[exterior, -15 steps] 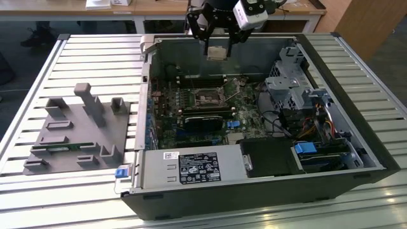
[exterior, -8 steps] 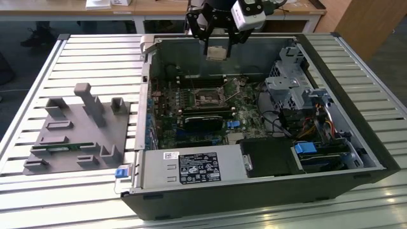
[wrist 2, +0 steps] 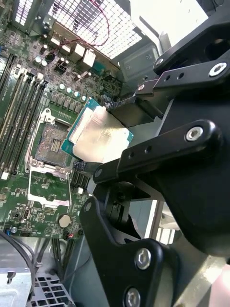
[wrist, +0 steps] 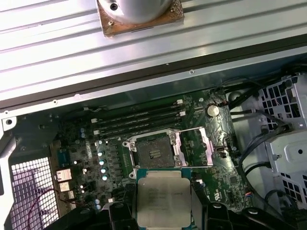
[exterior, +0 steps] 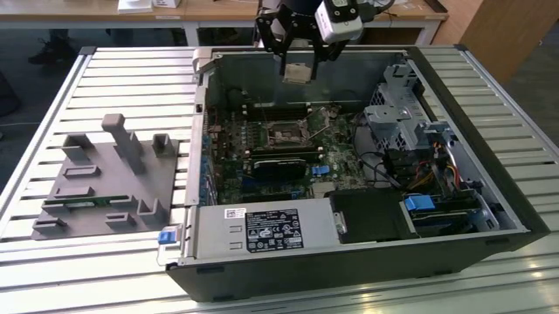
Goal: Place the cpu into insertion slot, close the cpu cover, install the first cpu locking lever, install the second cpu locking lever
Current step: 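Place the cpu into insertion slot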
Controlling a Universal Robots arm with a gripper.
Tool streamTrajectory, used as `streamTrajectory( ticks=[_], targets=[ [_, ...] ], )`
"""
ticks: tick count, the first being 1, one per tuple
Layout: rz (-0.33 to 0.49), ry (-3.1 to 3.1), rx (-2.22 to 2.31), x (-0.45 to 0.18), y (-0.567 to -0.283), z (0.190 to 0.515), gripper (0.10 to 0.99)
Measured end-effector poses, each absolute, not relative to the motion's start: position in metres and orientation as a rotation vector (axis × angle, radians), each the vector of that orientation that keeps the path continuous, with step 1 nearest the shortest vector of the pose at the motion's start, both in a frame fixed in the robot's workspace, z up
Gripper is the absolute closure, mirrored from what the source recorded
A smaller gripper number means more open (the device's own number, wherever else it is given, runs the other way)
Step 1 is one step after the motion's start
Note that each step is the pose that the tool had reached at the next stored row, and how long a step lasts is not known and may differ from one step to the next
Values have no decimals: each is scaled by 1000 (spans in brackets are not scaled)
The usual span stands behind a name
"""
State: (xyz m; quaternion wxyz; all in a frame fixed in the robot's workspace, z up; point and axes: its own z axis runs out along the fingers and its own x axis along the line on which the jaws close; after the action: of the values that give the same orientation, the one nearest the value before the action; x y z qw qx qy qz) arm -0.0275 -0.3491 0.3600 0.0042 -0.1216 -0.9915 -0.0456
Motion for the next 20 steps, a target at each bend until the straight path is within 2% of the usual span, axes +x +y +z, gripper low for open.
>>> streamTrajectory(
  ticks=[20],
  targets=[
    [-143,-3101,-437,-28,-349,358,549]
  ],
)
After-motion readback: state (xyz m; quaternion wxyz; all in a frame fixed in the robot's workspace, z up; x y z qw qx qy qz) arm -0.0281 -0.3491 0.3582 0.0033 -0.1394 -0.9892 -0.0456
